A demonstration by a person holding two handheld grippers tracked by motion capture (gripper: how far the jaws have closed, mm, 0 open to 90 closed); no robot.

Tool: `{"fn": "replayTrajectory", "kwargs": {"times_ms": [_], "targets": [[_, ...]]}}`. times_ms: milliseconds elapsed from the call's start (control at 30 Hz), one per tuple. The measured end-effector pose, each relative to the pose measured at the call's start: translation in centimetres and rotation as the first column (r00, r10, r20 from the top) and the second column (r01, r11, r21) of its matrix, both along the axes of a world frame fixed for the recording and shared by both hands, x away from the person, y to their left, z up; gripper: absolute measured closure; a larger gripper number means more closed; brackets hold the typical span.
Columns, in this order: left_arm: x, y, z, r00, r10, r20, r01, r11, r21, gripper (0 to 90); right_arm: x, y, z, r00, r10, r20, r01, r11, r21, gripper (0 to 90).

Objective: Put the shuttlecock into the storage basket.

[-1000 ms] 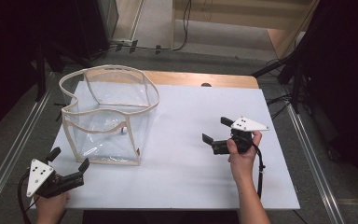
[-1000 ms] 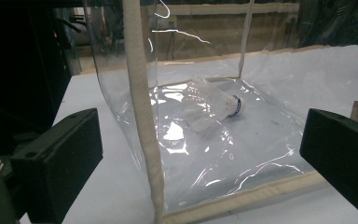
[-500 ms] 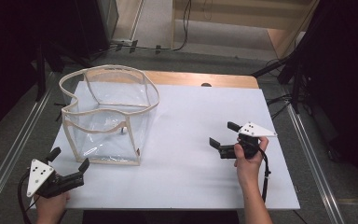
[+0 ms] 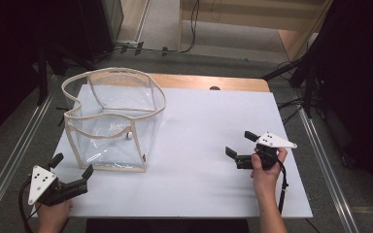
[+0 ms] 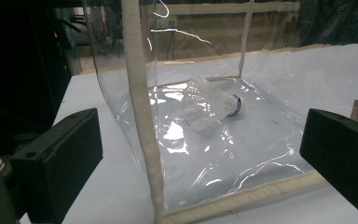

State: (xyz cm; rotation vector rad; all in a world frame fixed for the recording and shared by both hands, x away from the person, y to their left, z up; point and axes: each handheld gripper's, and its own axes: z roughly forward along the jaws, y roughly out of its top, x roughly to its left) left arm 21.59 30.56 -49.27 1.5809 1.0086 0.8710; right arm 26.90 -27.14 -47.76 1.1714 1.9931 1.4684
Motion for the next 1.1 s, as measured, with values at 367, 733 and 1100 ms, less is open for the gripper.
{"fn": "replayTrajectory", "kwargs": {"times_ms": [367, 733, 1100], "targets": [[0.0, 0.0, 0.0, 1.0, 0.001, 0.0, -0.001, 1.0, 0.001, 0.0, -0.9, -1.4, -0.6, 0.9995, -0.032, -0.008, 0.031, 1.0, -0.002, 0.0], [0.0, 0.0, 0.0, 1.0, 0.002, 0.001, -0.002, 1.0, 0.002, 0.0, -1.6, -2.8, -1.1, 0.9981, -0.058, -0.021, 0.058, 0.998, -0.004, 0.0], [0.0, 0.0, 0.0, 1.0, 0.003, 0.0, -0.003, 1.0, 0.002, 0.0, -2.3, -4.1, -1.5, 0.9958, -0.086, -0.031, 0.085, 0.996, -0.014, 0.0]]}}
